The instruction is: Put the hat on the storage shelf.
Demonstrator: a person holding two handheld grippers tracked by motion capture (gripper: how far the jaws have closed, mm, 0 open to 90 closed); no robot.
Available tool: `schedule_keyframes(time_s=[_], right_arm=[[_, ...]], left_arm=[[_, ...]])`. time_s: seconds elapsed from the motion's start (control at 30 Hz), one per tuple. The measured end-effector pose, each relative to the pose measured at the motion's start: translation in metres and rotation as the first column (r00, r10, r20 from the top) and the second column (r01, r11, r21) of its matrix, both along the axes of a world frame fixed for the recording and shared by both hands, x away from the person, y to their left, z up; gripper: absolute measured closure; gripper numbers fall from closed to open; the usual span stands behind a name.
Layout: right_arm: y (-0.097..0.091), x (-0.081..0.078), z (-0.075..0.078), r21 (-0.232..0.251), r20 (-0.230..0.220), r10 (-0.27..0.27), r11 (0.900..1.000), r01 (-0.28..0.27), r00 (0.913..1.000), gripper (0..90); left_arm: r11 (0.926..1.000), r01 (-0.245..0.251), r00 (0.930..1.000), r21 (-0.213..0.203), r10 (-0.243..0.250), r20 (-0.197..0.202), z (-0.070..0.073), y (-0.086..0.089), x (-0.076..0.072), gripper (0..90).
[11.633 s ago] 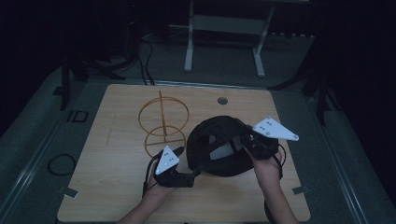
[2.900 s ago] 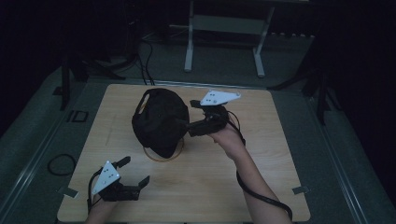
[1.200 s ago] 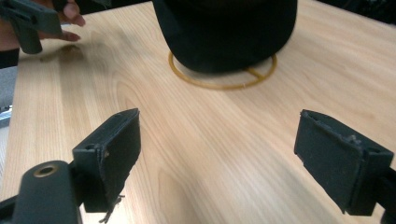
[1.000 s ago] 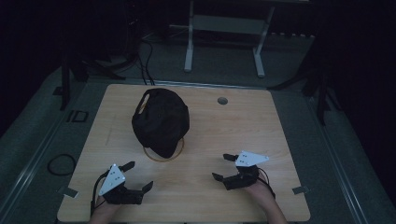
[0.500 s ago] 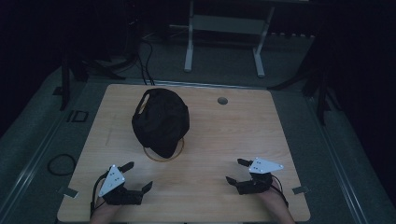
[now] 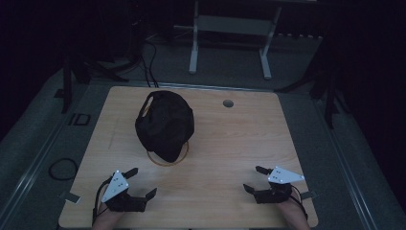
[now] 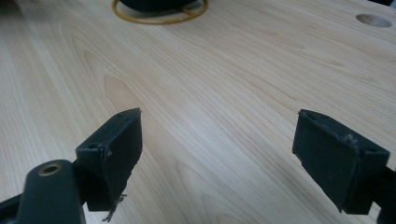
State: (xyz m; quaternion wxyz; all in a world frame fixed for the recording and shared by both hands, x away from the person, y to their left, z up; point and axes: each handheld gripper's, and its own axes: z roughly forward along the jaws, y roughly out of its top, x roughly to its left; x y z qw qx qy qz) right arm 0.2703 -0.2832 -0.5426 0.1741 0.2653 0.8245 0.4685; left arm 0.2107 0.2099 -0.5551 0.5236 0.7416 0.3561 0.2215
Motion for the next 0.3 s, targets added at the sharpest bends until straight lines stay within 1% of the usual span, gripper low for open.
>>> schedule_keyframes(time_s=[0.07, 0.2, 0.3], right_arm=[[-0.0024, -0.0005, -0.0010, -0.005, 0.000, -0.003, 1.0000, 0.003, 1.0000, 15.8], [-0.0041, 0.0006, -0.0021, 0.005, -0.001, -0.009, 0.9999, 0.009, 1.0000, 15.8], [-0.0037, 0.0009, -0.0026, 0.005, 0.000, -0.009, 0.9999, 0.009, 1.0000, 15.8]], left_arm=[[1.0000, -0.002, 1.0000, -0.001, 0.002, -0.001, -0.0002, 0.0001, 0.0000, 1.4], [1.0000, 0.000, 1.0000, -0.007, 0.000, -0.004, -0.0003, 0.0003, 0.0003, 1.4], [1.0000, 0.002, 1.0000, -0.002, -0.002, -0.006, -0.0008, 0.0002, 0.0003, 1.4]])
